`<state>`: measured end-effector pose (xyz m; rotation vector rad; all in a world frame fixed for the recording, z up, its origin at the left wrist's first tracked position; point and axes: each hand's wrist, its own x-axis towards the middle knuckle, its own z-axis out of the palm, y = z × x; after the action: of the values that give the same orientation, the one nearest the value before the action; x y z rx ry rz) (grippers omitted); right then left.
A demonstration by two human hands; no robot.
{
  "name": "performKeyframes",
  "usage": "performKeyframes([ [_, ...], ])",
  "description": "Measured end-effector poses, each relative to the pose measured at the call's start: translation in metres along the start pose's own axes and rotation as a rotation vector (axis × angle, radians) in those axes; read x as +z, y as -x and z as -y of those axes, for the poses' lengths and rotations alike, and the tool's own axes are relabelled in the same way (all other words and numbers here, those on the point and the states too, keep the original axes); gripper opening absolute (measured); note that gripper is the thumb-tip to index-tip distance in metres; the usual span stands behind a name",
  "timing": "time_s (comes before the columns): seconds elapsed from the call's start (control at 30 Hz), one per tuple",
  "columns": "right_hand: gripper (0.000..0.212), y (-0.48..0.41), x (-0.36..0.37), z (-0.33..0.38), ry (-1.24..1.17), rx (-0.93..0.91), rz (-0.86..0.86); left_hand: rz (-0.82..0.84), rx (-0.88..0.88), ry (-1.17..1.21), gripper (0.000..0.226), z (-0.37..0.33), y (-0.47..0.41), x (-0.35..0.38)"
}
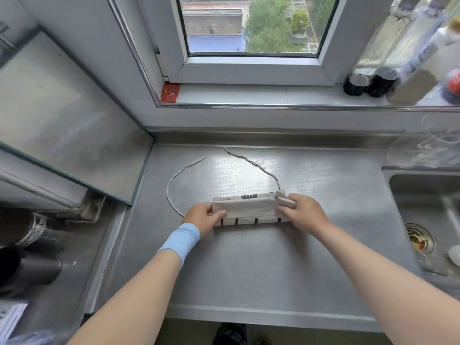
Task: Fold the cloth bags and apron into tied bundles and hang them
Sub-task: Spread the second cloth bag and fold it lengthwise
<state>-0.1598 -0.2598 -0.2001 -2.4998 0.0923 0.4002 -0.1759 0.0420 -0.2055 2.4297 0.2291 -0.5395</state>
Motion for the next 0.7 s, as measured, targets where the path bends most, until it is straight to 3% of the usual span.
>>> performKeyframes([
  [0.13,0.024,-0.014,0.005,0.008,0.0,0.069,-0.045,0.031,-0.073,0.055,0.042,-0.001,-0.012,0.001],
  [0.37,0.025,-0.041,0.017,0.018,0.164,0.057,-0.092,-0.176,-0.119,-0.046,0.025,-0.019,-0.021,0.01],
  [0.43,0.024,-0.046,0.022,0.019,0.205,0.049,-0.075,-0.33,-0.017,-0.18,0.051,-0.024,-0.02,0.021],
  [0.47,0.025,-0.046,0.025,0.02,0.238,0.051,-0.069,-0.372,0.117,-0.284,0.062,-0.028,-0.02,0.026],
  [0.5,0.028,-0.045,0.028,0.021,0.292,0.051,-0.072,-0.364,0.284,-0.383,0.07,-0.034,-0.02,0.032],
  [0.57,0.036,-0.043,0.037,0.023,0.465,-0.019,-0.184,-0.172,0.526,-0.555,0.069,-0.048,-0.019,0.047],
  [0.63,0.04,-0.042,0.044,0.026,0.61,-0.171,-0.31,-0.057,0.552,-0.611,0.055,-0.048,-0.021,0.063],
  [0.7,0.039,-0.041,0.055,0.023,0.606,-0.398,-0.351,0.006,0.501,-0.649,0.054,-0.041,-0.02,0.073],
])
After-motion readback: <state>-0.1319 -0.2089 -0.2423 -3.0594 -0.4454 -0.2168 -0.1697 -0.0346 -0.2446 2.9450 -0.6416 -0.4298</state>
